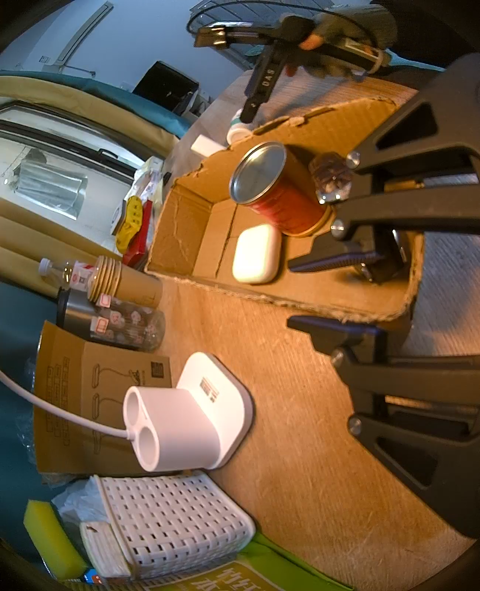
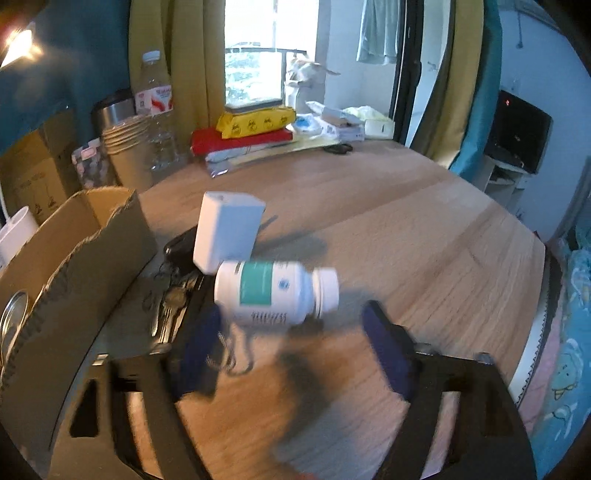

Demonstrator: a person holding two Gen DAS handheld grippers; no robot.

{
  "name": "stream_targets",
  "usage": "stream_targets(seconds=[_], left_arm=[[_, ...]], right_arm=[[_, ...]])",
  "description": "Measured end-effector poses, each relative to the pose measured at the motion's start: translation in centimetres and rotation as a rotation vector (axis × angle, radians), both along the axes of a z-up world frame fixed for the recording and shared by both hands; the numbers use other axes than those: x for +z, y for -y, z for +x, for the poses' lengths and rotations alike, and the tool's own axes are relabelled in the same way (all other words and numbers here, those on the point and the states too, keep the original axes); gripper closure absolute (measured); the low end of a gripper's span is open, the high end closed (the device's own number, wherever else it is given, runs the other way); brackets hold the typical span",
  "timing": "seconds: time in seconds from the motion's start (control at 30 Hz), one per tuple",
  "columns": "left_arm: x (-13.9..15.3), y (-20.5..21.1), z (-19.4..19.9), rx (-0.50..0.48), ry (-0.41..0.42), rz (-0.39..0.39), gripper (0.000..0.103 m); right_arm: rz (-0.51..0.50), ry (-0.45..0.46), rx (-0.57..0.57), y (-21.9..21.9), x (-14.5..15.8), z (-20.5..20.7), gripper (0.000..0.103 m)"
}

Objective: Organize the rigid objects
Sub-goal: 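Move the right tool back to the white pill bottle and grasp it, then lift the pill bottle with the right tool and carry it over the box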

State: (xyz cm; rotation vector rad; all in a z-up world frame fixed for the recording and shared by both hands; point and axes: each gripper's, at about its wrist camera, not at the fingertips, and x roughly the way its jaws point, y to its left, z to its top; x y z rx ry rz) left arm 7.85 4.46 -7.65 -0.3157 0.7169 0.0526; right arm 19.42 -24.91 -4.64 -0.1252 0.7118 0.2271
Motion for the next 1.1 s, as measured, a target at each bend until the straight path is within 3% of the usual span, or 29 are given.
stream_targets(seconds=[0.23,0.8,0.87,0.93,1.1], left_arm=[[0.0,0.0,0.0,0.0,0.0,0.0,0.077],[0.0,0.0,0.0,0.0,0.0,0.0,0.077],[0.0,0.0,0.0,0.0,0.0,0.0,0.077],[0.0,0.0,0.0,0.0,0.0,0.0,0.077],[0.0,0.0,0.0,0.0,0.0,0.0,0.077]], right_arm=[[0.024,-0.002,0.09,-0.5,0.8,2.1,0.012],[0.035,-0.085,0.028,-0.5,-1.4,3.9,0.012],[0.032,-0.098,0.031,-0.6,-1.7,3.9,0.014],[0.02,-0.095,0.031,-0.8,-1.8,3.9,0.022],[0.02,-0.078,0.029,-0.9,-1.7,3.6,0.022]])
